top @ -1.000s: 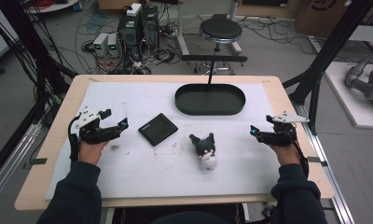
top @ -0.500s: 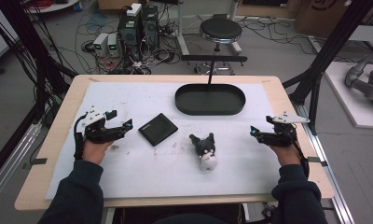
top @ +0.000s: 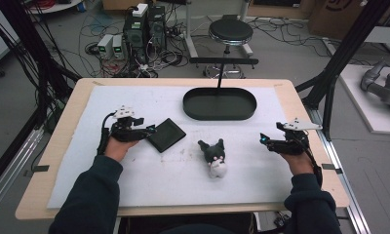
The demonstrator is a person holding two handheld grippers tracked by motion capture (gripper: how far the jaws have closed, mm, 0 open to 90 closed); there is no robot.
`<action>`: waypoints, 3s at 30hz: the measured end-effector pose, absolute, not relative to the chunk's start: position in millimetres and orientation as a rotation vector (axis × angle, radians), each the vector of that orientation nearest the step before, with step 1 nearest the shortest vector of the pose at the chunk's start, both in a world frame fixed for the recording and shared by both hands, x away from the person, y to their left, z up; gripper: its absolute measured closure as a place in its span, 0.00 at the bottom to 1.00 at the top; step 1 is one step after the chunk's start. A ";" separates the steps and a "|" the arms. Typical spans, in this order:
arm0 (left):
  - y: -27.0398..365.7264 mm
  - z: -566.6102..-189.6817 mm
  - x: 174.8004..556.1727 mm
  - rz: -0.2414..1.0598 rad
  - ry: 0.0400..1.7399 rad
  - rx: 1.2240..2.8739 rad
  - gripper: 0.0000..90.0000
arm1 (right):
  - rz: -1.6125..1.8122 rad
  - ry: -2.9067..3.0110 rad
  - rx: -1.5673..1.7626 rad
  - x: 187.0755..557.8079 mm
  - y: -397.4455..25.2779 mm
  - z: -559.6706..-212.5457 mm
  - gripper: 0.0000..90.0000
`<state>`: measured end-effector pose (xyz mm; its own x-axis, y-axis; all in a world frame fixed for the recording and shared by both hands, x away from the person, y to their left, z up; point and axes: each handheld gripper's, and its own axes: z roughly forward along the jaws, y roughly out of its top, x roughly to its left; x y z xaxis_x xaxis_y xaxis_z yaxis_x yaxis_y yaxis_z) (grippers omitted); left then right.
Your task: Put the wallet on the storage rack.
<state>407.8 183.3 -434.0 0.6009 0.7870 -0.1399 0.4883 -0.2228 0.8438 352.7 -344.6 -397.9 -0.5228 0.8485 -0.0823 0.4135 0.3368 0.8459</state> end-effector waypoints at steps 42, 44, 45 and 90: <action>215.5 -408.8 403.3 0.297 1.046 1.659 0.95 | 1.109 2.123 1.086 355.3 -339.3 -400.2 0.23; 220.1 -400.2 398.6 0.350 1.036 1.628 0.95 | 1.113 2.119 1.090 355.1 -338.7 -400.0 0.23; 221.5 -395.7 396.1 0.377 1.026 1.616 0.96 | 1.109 2.119 1.085 355.0 -338.7 -400.1 0.23; 198.7 -400.0 382.0 0.657 0.885 1.832 0.23 | 1.122 2.121 1.086 352.9 -337.5 -398.5 0.23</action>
